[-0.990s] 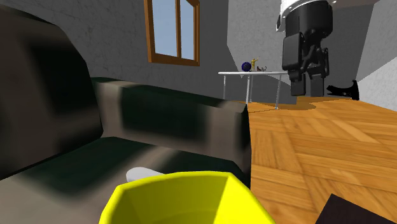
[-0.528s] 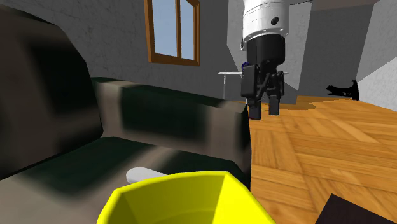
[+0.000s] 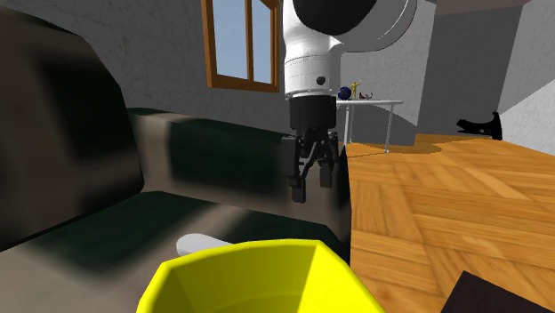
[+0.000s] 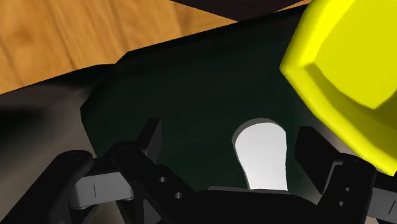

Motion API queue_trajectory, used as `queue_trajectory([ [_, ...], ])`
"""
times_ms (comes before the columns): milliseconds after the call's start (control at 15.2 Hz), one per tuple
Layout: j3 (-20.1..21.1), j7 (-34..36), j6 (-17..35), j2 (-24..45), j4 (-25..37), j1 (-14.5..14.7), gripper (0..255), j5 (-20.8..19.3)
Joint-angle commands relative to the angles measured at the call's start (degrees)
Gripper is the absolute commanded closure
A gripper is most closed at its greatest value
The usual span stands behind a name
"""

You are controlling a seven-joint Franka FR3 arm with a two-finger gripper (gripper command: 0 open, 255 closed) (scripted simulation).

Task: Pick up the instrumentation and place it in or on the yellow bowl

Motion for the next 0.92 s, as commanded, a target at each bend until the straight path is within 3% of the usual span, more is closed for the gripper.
queue_trajectory([
  [0,1.27,0.28,2.79,4.54,2.68,0.80,0,-0.86],
  [462,4.20,1.33,10.76,18.32,10.93,3.31,0,-6.10],
  [858,5.15,2.78,14.42,28.25,18.57,5.96,0,-11.32],
])
